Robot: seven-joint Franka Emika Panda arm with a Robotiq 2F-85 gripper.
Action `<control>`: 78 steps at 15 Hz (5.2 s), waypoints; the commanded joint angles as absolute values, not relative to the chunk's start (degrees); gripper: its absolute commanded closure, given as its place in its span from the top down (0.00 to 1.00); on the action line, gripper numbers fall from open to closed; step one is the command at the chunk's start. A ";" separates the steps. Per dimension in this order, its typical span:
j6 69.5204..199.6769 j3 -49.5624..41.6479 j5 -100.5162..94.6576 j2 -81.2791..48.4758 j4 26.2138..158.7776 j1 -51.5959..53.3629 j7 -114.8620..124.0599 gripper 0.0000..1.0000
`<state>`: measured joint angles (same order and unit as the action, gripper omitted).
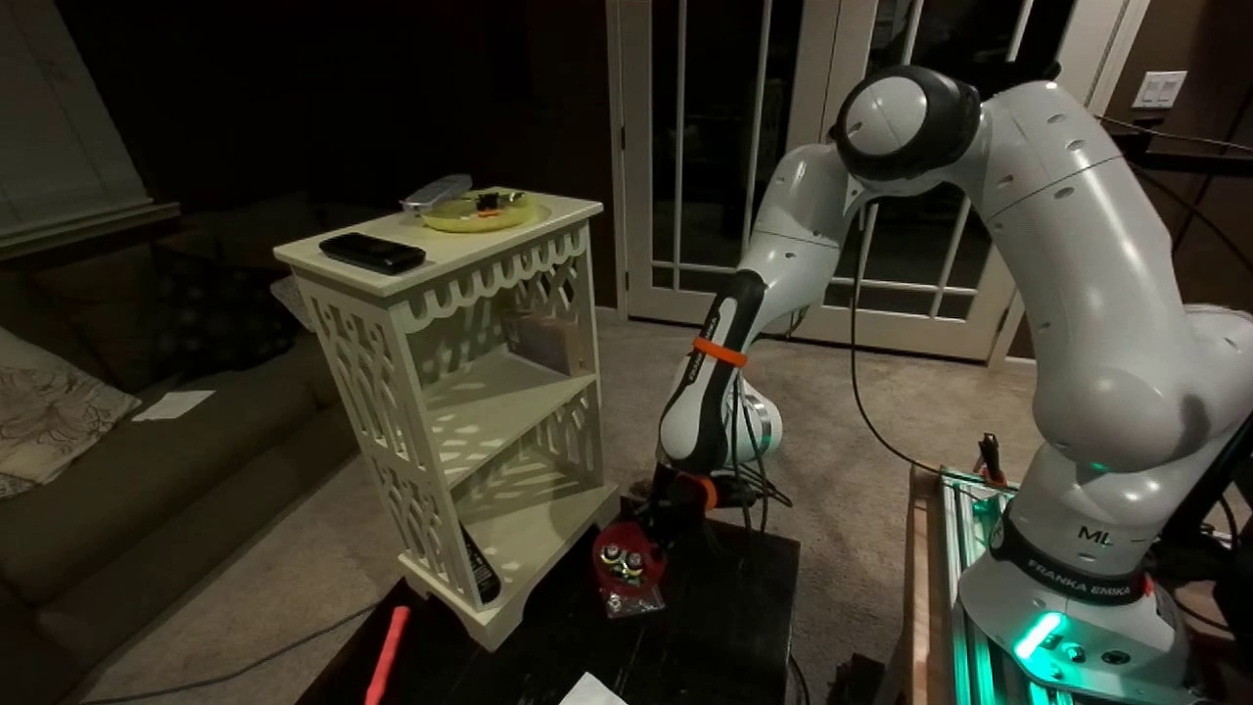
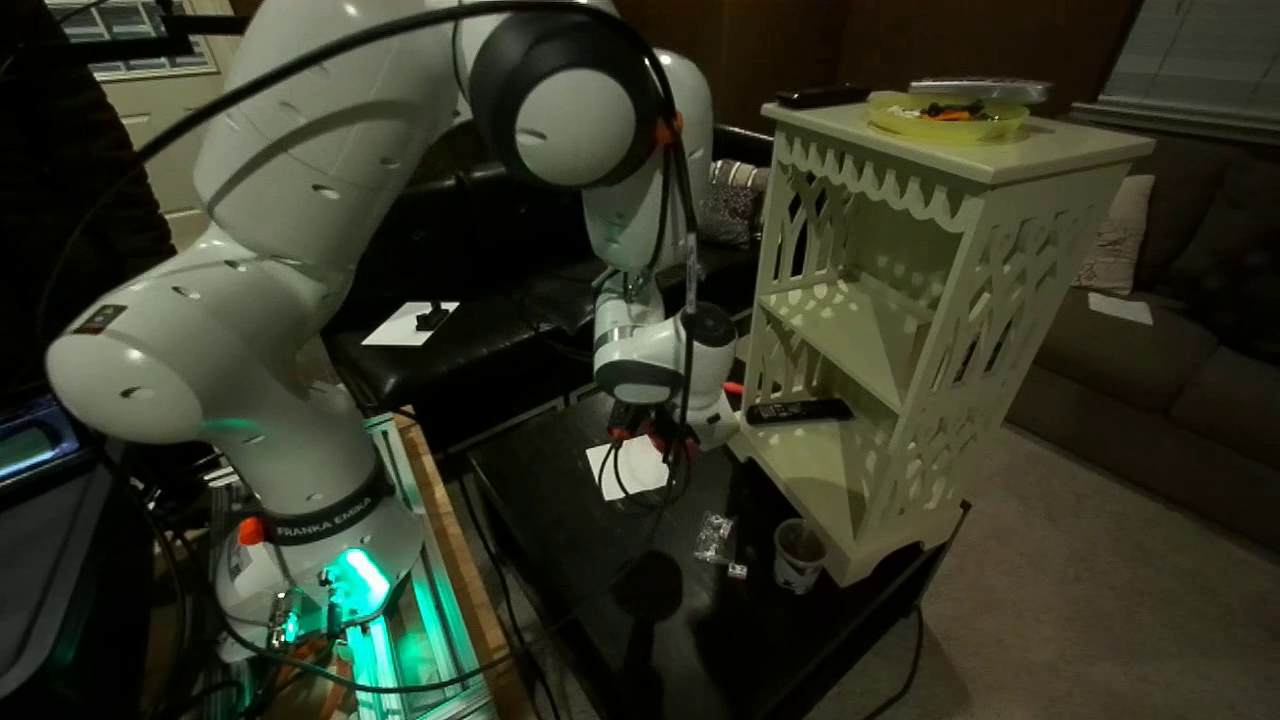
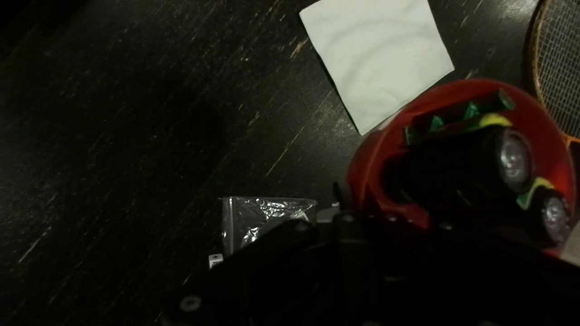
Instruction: Put the red bowl in the middle shelf
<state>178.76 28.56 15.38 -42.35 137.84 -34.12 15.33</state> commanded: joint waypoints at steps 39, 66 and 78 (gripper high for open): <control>180.70 19.14 89.25 -23.97 116.49 -10.38 1.43 0.01; 183.28 17.79 95.47 -44.10 92.03 -11.97 -13.62 0.36; 159.62 17.38 83.75 -27.50 113.67 -22.75 -12.52 1.00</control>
